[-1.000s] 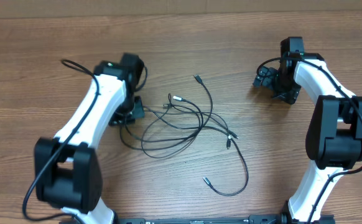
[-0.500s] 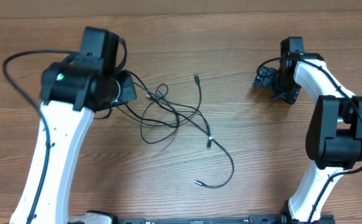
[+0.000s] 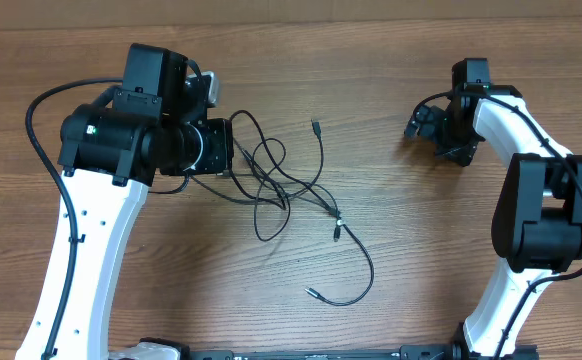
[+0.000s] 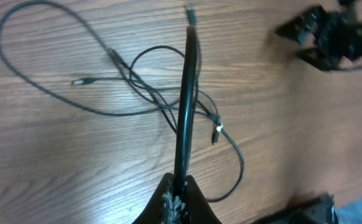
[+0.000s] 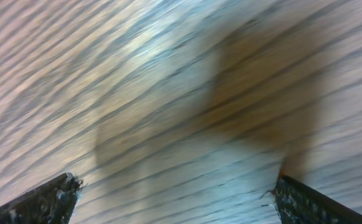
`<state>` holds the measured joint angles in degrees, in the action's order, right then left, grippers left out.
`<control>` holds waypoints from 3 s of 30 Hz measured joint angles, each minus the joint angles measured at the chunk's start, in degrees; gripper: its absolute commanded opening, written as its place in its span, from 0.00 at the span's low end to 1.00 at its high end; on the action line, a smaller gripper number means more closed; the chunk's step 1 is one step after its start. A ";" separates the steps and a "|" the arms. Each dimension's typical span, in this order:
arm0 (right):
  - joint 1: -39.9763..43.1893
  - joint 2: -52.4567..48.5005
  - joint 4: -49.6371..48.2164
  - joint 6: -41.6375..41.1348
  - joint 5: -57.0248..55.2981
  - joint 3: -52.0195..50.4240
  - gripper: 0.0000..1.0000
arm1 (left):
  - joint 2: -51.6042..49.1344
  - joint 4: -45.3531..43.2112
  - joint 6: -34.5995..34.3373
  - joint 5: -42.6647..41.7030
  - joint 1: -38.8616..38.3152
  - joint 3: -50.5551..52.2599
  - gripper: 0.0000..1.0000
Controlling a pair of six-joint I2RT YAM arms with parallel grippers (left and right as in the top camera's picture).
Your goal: Untangle cables
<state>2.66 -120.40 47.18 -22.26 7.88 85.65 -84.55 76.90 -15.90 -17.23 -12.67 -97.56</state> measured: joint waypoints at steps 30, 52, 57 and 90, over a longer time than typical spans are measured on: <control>-22.25 -0.11 5.01 10.40 25.14 -0.55 1.00 | 18.69 -36.06 5.46 -12.31 2.27 -0.24 0.04; -23.93 -0.09 2.38 10.97 15.08 -0.55 1.00 | 16.57 -32.04 0.79 17.97 2.27 -0.33 0.04; -23.93 0.04 2.32 10.99 12.28 -0.52 1.00 | 14.82 -30.84 0.79 23.02 2.27 -0.33 0.04; -24.06 0.66 -4.35 11.56 -1.42 -2.14 1.00 | -17.42 5.62 -9.29 43.25 5.57 -0.33 0.04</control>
<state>-21.41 -119.74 42.83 -10.70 6.46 83.50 -101.97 82.52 -25.19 26.02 -7.09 -97.89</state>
